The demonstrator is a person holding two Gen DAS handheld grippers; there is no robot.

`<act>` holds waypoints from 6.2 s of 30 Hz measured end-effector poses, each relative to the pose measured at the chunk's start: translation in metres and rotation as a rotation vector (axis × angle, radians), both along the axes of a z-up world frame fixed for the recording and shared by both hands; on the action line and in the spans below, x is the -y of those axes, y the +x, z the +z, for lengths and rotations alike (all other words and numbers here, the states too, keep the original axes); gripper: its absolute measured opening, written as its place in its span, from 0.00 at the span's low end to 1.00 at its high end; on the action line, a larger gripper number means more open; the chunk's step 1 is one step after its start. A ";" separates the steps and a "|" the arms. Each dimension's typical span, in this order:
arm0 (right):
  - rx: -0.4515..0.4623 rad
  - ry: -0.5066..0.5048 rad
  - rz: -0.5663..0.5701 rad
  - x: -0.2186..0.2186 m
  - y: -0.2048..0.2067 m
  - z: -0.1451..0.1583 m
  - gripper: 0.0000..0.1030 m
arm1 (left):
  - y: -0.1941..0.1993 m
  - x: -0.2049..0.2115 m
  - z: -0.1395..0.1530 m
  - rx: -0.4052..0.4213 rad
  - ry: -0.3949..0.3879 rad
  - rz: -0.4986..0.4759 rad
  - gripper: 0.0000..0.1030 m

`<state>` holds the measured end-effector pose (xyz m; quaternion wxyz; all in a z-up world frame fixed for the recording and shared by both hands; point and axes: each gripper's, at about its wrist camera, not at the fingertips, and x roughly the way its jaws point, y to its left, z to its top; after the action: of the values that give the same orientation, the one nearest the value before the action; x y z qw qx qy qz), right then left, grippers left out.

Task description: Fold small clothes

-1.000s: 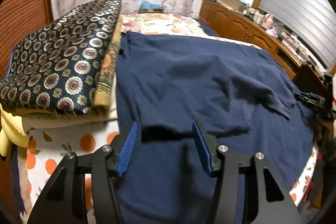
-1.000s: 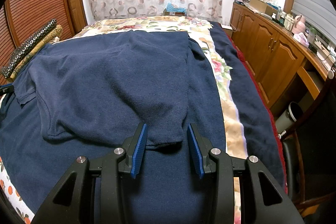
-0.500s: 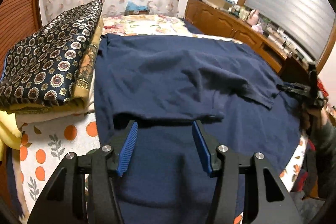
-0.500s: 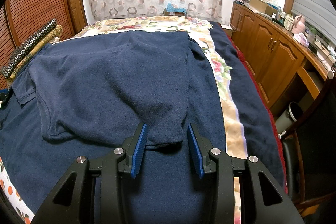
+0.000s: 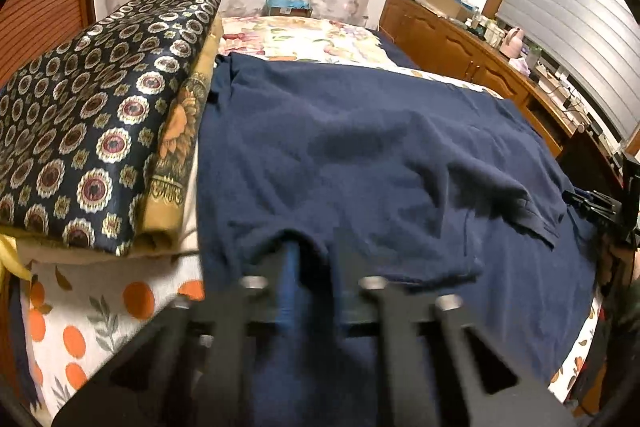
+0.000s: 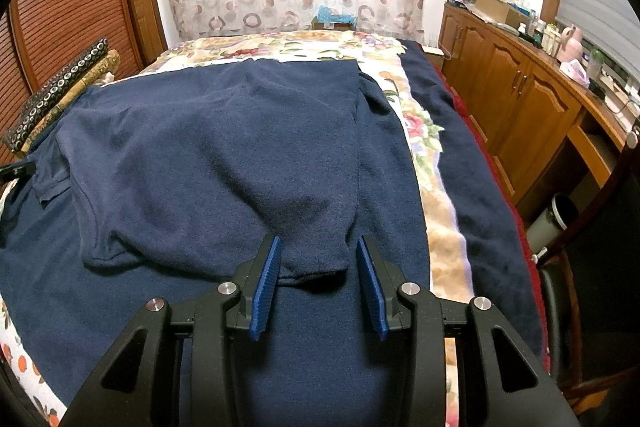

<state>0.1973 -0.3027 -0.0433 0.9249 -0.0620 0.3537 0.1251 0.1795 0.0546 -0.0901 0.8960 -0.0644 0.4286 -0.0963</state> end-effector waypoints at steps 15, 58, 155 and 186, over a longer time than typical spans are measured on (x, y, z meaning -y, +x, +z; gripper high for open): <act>0.159 0.075 0.031 0.010 -0.037 0.043 0.07 | -0.042 -0.030 0.047 0.149 -0.061 -0.007 0.04; 0.115 0.035 0.159 -0.042 -0.102 -0.032 0.48 | -0.116 -0.044 0.000 0.064 0.097 0.073 0.73; 0.124 0.091 0.059 -0.009 -0.100 -0.061 0.72 | -0.035 0.137 0.098 0.274 -0.087 -0.381 0.09; 0.180 0.132 -0.009 -0.029 -0.139 -0.040 0.72 | -0.029 0.183 0.092 0.239 0.021 -0.417 0.77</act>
<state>0.0584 -0.2738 -0.0837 0.9555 -0.0104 0.2604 0.1379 0.1502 -0.1288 0.0015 0.9016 0.0469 0.3247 -0.2818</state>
